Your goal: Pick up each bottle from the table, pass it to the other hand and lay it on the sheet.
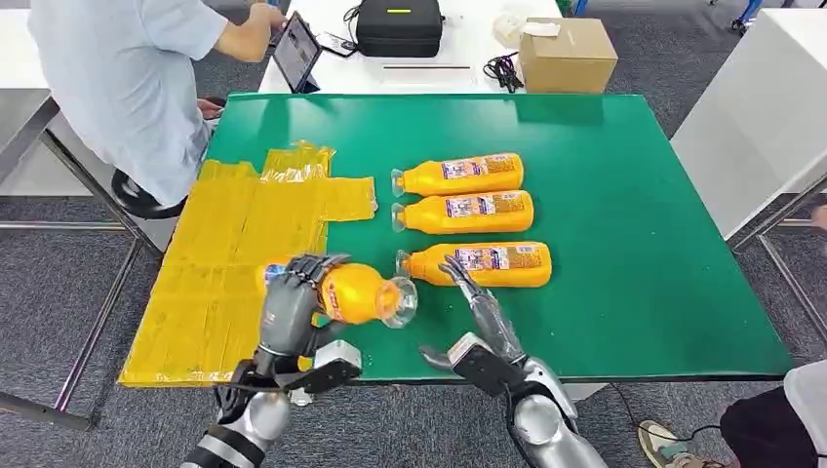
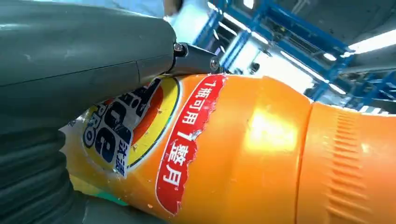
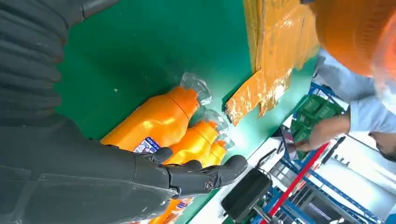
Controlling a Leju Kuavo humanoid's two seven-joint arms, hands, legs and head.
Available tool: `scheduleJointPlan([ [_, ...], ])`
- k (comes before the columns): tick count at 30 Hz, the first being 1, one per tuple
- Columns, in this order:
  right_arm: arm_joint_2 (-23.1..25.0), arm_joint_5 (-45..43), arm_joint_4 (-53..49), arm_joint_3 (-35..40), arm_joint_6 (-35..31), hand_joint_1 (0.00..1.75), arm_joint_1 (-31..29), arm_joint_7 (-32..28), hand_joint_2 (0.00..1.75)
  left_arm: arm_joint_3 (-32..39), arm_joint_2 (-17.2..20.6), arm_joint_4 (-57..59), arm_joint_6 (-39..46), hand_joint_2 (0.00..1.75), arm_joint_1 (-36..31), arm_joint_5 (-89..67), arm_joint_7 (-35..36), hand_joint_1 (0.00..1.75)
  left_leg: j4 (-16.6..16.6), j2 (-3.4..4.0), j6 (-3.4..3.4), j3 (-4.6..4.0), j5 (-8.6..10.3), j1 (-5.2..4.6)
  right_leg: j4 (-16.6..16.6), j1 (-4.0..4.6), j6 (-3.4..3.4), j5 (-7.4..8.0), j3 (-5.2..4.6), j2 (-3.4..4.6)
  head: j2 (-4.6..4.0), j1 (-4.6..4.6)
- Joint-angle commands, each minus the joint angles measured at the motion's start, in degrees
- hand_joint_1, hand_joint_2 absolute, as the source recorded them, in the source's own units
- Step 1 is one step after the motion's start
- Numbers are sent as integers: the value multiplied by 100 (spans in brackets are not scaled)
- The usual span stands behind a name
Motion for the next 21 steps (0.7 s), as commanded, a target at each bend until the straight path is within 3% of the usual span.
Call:
scheduleJointPlan([
  [1,99,-38,263,-106,76,0,-254,-82,175,1494,82,1299,7,175,-696,-2185,719,175,0,9,-9,15,-8,7,-4,8,-12,-4,15,5,0,0],
  [4,118,-125,381,-92,150,0,-403,-128,175,1663,421,2346,7,175,-1238,-2914,1257,175,-4,18,-12,15,-4,6,-4,7,-15,2,12,15,0,0],
  [12,111,-128,381,-89,156,0,-438,-128,175,1594,465,2747,7,175,-1449,-3077,1397,175,-2,-2,-17,8,5,14,-1,14,-13,0,8,-3,0,0],
  [16,90,-166,465,-55,219,0,-614,-142,175,1177,748,4107,-41,175,-2135,-3610,2026,175,3,10,-20,11,0,18,2,18,-17,-1,14,7,0,2],
  [21,105,-199,505,-77,232,0,-620,-141,175,1169,733,4417,-285,175,-2295,-3539,2124,175,5,17,-25,8,1,18,7,19,-22,1,6,13,0,-2],
])
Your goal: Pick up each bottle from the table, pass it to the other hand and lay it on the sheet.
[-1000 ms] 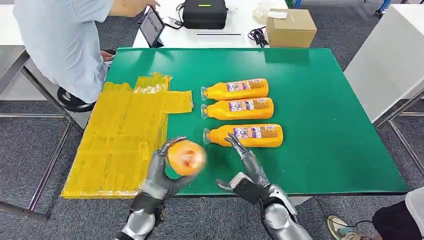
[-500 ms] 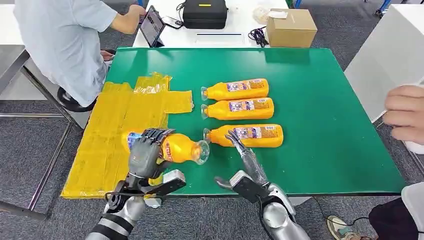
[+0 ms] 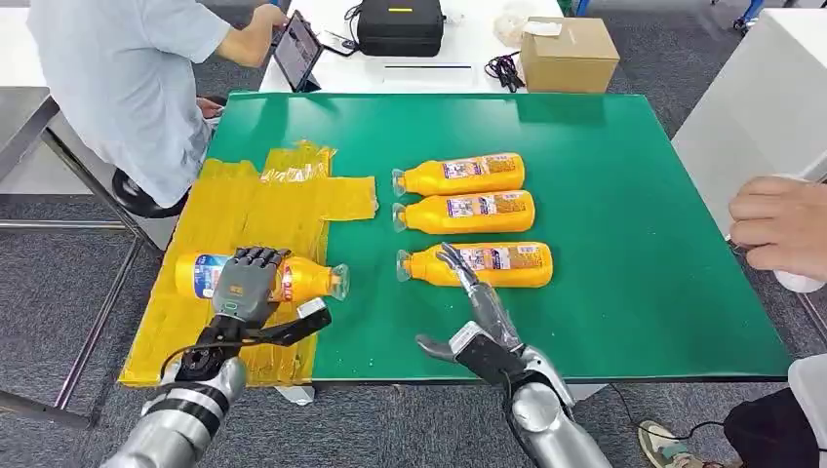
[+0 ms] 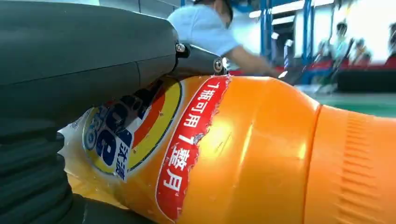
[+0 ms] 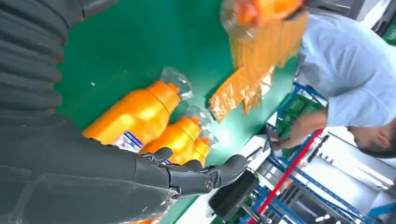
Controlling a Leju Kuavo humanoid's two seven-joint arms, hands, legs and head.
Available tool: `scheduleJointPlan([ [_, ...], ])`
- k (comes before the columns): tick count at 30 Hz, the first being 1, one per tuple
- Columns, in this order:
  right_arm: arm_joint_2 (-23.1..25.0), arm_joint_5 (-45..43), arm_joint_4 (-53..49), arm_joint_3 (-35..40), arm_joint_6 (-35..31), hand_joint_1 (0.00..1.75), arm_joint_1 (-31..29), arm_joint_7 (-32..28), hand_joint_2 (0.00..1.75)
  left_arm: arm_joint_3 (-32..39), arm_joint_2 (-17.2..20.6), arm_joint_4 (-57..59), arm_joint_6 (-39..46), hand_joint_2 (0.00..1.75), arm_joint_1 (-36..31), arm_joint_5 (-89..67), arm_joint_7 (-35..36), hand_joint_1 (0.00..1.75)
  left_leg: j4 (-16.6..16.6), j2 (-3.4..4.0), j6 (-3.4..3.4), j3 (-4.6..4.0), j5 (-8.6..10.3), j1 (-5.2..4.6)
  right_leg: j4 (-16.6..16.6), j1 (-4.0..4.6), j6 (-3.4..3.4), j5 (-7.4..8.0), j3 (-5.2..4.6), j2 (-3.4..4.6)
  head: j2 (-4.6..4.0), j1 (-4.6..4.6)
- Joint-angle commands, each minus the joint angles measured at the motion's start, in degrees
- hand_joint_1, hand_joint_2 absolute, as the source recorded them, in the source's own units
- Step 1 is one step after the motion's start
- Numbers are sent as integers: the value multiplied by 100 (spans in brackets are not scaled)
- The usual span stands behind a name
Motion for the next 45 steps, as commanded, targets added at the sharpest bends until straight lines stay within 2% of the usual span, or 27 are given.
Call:
scheduleJointPlan([
  [1,24,-50,441,-42,57,0,-314,-5,175,-182,247,1719,-403,175,-874,167,52,175,0,13,-11,13,-3,9,-3,10,-14,1,11,5,0,0],
  [4,19,-53,408,-62,55,0,-238,-5,175,-97,117,1759,-827,175,-853,487,-254,175,2,0,-11,18,-7,9,-1,10,-15,-5,17,-2,0,-2],
  [6,22,-52,414,-82,55,0,-221,-5,175,-145,82,1776,-1058,175,-869,487,-182,175,-1,-1,-9,20,-6,6,-2,6,-12,-4,21,-1,0,-2],
  [7,34,-51,431,-90,55,0,-224,-6,175,-219,91,1786,-1154,175,-886,416,-98,141,2,5,-11,25,-9,10,-2,11,-15,-4,25,4,0,-2],
  [8,56,-54,464,-101,51,0,-238,-8,175,-299,109,1828,-1362,175,-924,359,-24,145,5,6,-12,25,-10,12,-1,13,-18,-5,27,4,0,-2],
  [9,68,-55,485,-103,51,0,-249,-8,175,-328,118,1842,-1468,175,-950,342,18,140,-2,-2,-9,24,-4,7,-5,7,-13,-1,26,-2,0,-2],
  [10,77,-55,502,-107,52,0,-257,-8,175,-350,125,1855,-1560,175,-970,331,69,58,1,1,-12,29,-6,11,-7,12,-17,-1,33,0,0,-2],
  [12,77,-55,502,-107,52,0,-257,-8,175,-350,125,1855,-1560,175,-970,331,69,58,0,2,-11,35,-4,9,-6,9,-15,1,38,1,0,0],
  [13,77,-55,502,-107,52,0,-257,-8,175,-350,125,1855,-1560,175,-970,331,69,51,-3,-4,-7,37,-1,4,-5,4,-11,2,40,-5,0,-2],
  [15,70,-56,444,-132,46,0,-230,-5,175,-405,138,1894,-1804,175,-981,310,137,3,-5,-1,-12,46,0,7,-7,8,-17,5,49,-1,0,-2],
  [21,34,-66,479,-271,105,0,-262,-3,175,-428,150,2034,-2770,175,-994,467,109,2,-9,-2,-9,69,-2,1,-7,2,-13,1,67,-1,0,-4],
  [35,40,-71,504,-307,106,0,-277,-14,175,-452,181,2015,-2868,175,-931,484,103,0,-15,15,-12,82,-4,2,-14,4,-17,5,77,14,0,-2],
  [45,35,-87,792,-410,152,0,-389,-57,175,-583,205,2217,-3532,175,-734,484,22,0,-25,23,-10,103,-5,-3,-18,-1,-14,5,95,23,0,-2],
])
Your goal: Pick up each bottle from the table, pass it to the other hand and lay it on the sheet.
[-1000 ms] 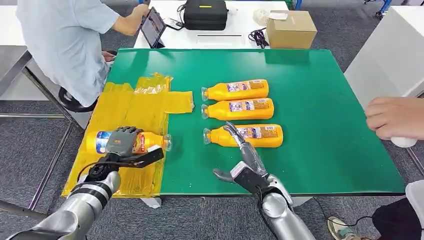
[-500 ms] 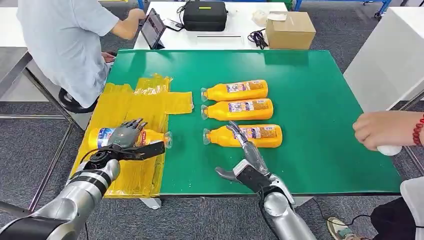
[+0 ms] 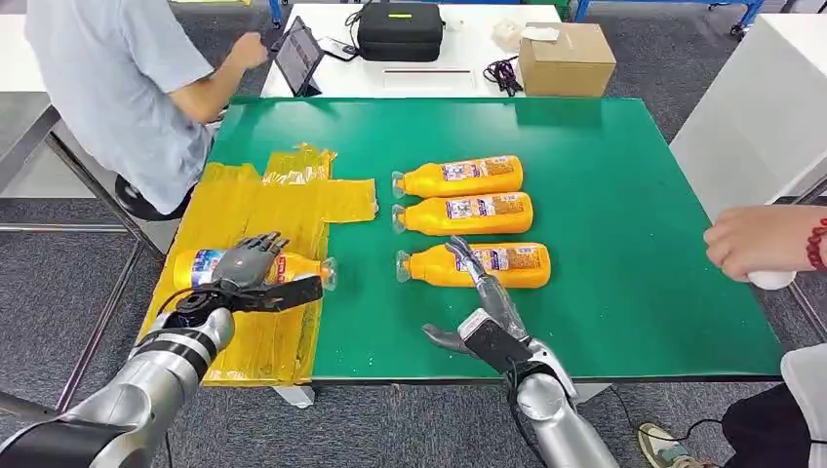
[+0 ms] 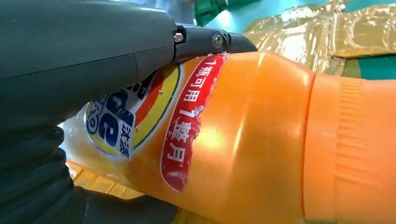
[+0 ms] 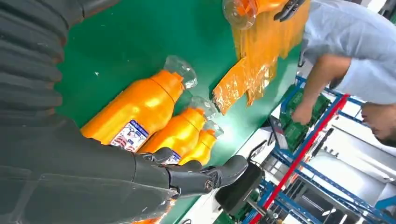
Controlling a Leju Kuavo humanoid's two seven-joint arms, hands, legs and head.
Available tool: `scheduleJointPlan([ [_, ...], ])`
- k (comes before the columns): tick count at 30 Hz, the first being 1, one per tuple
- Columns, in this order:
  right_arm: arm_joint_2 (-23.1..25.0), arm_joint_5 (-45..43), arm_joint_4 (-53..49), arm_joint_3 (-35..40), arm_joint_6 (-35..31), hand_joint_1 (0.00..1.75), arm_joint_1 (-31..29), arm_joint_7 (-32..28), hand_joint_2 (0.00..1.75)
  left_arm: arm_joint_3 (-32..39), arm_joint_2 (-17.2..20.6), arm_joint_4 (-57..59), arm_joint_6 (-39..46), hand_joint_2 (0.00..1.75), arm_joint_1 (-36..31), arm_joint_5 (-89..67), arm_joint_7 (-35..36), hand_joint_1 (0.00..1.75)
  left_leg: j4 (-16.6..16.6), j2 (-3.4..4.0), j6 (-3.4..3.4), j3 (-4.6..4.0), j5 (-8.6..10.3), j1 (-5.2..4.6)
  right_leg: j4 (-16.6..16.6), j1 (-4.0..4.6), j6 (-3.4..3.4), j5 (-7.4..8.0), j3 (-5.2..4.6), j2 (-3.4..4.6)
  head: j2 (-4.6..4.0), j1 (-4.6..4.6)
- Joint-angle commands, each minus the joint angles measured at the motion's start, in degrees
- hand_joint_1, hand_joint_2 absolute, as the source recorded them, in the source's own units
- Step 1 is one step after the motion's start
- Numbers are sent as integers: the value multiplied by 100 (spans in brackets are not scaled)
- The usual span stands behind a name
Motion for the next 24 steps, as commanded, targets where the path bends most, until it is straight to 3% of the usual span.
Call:
scheduleJointPlan([
  [1,-17,20,603,-125,64,0,-307,-57,175,-299,55,624,-626,175,538,31,-219,0,-21,48,-13,36,-6,2,-20,3,-16,8,21,43,0,0],
  [16,73,-10,990,-247,62,0,-435,-93,175,-333,-36,567,-1190,175,217,482,-321,0,-18,25,-15,65,-4,0,-18,2,-14,7,57,27,0,2],
  [20,126,-3,1163,-249,74,0,-535,-95,175,-632,10,687,-1706,175,156,402,-242,0,-15,12,-13,72,-6,-3,-13,-2,-12,1,63,15,0,0],
  [24,152,30,1260,-254,20,0,-601,-147,175,-780,20,619,-1648,175,70,431,-229,0,-15,17,-12,72,-5,-5,-12,-4,-11,3,64,23,0,0],
])
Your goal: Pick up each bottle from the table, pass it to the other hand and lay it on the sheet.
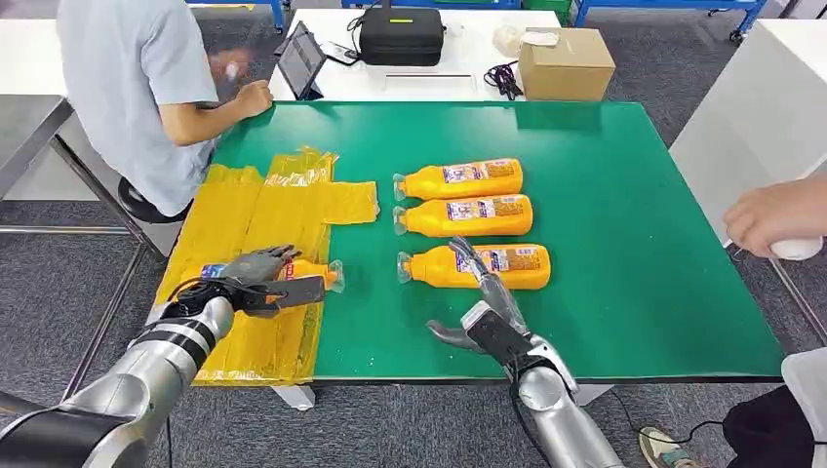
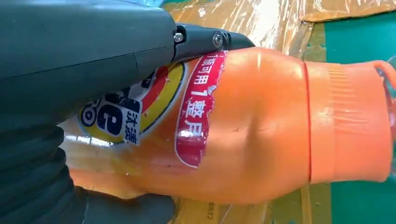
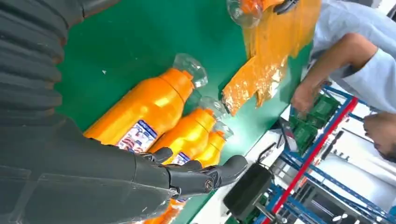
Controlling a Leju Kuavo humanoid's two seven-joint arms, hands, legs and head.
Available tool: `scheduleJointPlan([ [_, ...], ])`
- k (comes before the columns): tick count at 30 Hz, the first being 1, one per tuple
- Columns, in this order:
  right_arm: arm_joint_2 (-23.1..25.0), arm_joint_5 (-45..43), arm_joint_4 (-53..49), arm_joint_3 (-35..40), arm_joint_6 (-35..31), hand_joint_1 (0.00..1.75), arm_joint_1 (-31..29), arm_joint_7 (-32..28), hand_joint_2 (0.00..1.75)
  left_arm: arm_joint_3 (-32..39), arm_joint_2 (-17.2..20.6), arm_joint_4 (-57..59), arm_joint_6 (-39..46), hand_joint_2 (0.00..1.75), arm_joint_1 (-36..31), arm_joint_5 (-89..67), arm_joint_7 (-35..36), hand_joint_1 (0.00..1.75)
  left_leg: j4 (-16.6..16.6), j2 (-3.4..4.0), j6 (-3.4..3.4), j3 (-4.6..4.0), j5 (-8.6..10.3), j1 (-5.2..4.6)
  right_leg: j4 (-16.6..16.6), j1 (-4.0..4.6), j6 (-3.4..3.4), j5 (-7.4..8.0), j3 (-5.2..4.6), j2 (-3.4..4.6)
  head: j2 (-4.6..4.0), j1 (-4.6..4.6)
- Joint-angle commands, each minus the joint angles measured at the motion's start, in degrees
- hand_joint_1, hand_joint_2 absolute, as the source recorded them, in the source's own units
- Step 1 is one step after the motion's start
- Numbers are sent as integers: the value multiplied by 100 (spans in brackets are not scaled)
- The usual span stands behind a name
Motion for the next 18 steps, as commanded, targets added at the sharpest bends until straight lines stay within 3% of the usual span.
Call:
scheduleJointPlan([
  [1,130,32,683,-126,-48,0,-342,-65,175,-593,38,477,-314,175,280,-32,64,0,-16,41,-11,6,4,4,-17,5,-15,16,-5,35,0,0],
  [11,95,59,610,-195,-110,0,-218,-77,175,-788,-49,296,227,175,318,-19,-79,0,-6,9,-6,8,4,0,-6,1,-9,5,0,8,0,0],
  [15,64,67,457,-273,-140,0,-51,-83,175,-607,-158,-58,474,175,390,687,-802,0,-9,13,-10,-12,15,7,-15,9,-17,18,-17,8,0,0],
  [18,54,85,387,-285,-179,0,22,-99,175,-782,-148,-315,516,175,395,887,-916,0,-5,-3,-7,-6,17,4,-9,5,-13,9,-9,-7,0,0],
])
